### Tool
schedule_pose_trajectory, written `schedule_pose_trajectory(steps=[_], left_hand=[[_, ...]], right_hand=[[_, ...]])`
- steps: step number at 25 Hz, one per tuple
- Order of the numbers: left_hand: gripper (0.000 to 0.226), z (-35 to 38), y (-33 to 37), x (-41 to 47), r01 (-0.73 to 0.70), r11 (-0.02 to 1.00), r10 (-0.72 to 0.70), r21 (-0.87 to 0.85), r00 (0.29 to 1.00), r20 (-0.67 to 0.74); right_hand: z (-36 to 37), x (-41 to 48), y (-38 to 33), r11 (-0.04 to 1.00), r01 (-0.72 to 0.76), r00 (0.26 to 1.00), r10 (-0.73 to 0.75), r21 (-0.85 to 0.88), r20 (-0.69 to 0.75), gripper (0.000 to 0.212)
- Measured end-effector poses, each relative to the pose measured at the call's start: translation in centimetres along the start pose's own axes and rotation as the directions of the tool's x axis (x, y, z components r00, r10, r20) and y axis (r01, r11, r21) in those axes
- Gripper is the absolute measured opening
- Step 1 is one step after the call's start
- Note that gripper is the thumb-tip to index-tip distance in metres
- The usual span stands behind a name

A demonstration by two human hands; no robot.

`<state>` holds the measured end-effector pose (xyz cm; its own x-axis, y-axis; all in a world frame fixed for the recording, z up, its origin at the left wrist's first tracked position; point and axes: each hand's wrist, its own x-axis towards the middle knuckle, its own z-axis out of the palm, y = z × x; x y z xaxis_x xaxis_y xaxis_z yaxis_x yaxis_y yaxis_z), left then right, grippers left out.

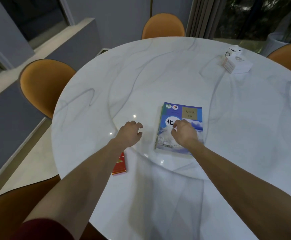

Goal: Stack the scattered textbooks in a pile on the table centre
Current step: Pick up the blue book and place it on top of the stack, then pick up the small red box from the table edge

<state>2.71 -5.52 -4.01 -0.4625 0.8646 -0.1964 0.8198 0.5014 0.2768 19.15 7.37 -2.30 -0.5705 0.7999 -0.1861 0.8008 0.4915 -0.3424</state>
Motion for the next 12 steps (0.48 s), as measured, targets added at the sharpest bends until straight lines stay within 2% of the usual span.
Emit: schedule_pose_trajectory(steps=[6, 12], left_hand=[[0.042, -1.6, -5.2, -5.0, 0.062, 0.998, -0.062, 0.016, 0.998, -0.01], [0.056, 0.1, -9.2, -8.9, 0.095, 0.995, -0.094, -0.035, 0.995, 0.039]], right_hand=[[3.7, -2.7, -6.4, 0.984, 0.176, 0.98, -0.176, 0.016, 0.092, 0.029], [7.3, -4.8, -10.1, 0.953, 0.304, 0.931, -0.299, 0.012, 0.21, 0.03]])
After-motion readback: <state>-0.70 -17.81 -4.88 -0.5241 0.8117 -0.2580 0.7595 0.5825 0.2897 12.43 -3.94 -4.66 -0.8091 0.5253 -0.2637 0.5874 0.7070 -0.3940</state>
